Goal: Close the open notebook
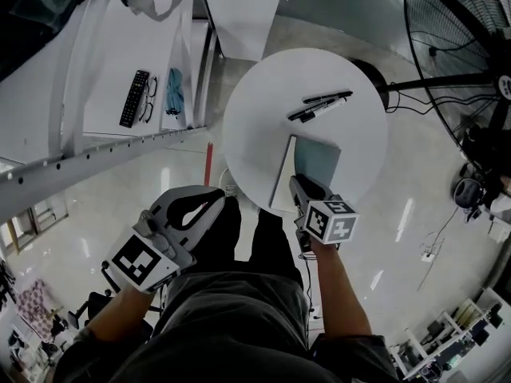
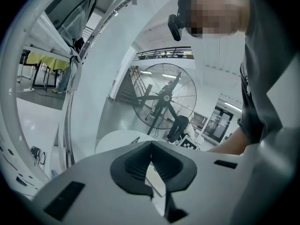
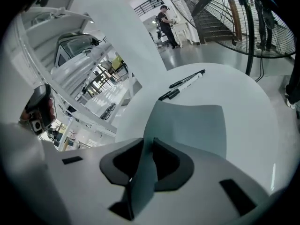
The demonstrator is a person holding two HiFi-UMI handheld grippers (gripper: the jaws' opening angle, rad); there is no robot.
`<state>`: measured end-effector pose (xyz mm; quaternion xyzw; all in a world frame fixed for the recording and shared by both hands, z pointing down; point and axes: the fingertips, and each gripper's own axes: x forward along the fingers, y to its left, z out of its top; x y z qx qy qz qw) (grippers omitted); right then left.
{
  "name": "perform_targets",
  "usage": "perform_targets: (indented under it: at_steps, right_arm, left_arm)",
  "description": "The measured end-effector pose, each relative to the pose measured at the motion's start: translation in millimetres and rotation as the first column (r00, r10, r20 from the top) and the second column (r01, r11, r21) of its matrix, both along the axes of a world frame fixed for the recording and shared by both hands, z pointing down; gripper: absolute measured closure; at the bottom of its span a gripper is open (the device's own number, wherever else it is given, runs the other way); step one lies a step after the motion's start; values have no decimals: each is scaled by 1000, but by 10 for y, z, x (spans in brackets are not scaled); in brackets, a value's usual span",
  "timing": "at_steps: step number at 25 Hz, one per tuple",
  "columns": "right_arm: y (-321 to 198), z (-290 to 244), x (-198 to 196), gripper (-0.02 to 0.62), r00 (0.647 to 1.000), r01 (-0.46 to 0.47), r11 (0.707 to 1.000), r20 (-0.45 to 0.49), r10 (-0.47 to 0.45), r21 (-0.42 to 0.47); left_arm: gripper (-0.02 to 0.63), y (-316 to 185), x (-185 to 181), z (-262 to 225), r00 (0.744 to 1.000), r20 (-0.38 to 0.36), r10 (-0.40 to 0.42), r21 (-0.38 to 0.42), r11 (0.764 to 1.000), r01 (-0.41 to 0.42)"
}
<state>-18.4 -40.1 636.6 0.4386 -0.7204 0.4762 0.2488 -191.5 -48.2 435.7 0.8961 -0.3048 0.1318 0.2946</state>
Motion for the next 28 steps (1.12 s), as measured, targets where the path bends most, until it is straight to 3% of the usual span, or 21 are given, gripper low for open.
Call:
perform_targets:
  at_steps: [17, 24, 28]
  right_arm:
    - [18, 281, -185, 459, 998, 2, 998, -62, -6, -56]
    - [40, 249, -222, 443, 999, 10, 998, -31, -12, -67]
    - [-6, 96, -148, 457, 1000, -14, 1000, -17, 13, -25]
  left_arm:
    - [591, 19, -194, 59, 1000, -2, -24, -11, 1000, 24]
    - [591, -3, -163, -8, 1000, -3, -18, 7, 1000, 18]
    - [591, -33, -89, -90, 1000, -5, -5, 29, 1000, 5]
